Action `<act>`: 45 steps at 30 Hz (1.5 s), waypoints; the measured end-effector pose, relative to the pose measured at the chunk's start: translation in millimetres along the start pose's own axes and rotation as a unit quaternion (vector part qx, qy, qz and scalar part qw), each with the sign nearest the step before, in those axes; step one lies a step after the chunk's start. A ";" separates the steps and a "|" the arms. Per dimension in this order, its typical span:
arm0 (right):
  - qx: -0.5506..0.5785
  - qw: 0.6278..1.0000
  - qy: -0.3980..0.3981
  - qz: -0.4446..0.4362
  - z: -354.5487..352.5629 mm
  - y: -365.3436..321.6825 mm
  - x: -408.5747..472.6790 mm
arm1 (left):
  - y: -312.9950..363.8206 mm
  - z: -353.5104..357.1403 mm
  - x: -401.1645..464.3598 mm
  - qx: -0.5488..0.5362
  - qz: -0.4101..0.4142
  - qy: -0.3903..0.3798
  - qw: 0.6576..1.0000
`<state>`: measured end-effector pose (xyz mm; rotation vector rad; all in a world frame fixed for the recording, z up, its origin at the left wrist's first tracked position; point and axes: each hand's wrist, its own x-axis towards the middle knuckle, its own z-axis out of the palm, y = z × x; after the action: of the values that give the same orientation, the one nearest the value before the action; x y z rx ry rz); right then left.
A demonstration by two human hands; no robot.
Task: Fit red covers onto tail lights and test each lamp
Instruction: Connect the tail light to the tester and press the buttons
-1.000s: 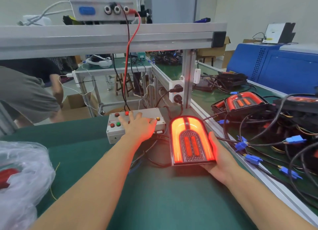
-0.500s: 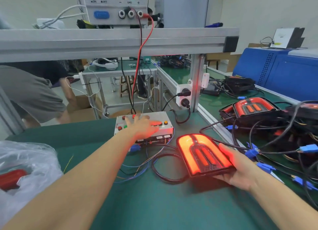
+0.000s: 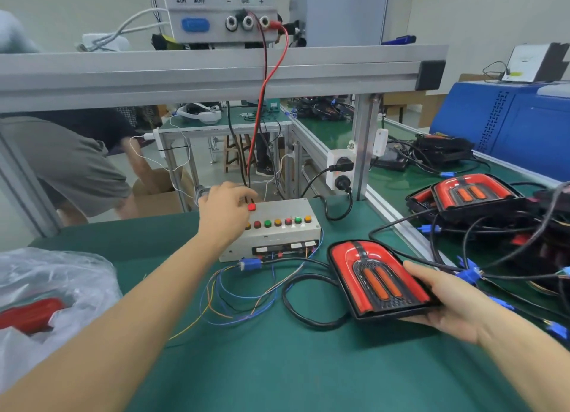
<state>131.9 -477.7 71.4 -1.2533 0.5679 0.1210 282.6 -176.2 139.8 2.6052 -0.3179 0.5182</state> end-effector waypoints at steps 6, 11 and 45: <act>0.073 0.997 -0.012 -0.016 10.8 14.0 -1.2 | 10.1 29.6 -33.2 -0.027 0.059 -0.054 0.996; 0.064 0.997 -0.015 -0.032 15.0 19.9 -3.6 | 38.3 60.7 -32.2 0.066 0.082 -0.081 0.991; -0.637 0.662 0.013 -0.395 131.4 -10.8 -17.0 | -35.8 21.1 -66.9 -0.128 -0.064 -0.158 0.977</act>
<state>166.1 -356.7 114.2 -2.7928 -0.2291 -0.3098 239.6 -146.6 80.9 2.4279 -0.2928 0.0126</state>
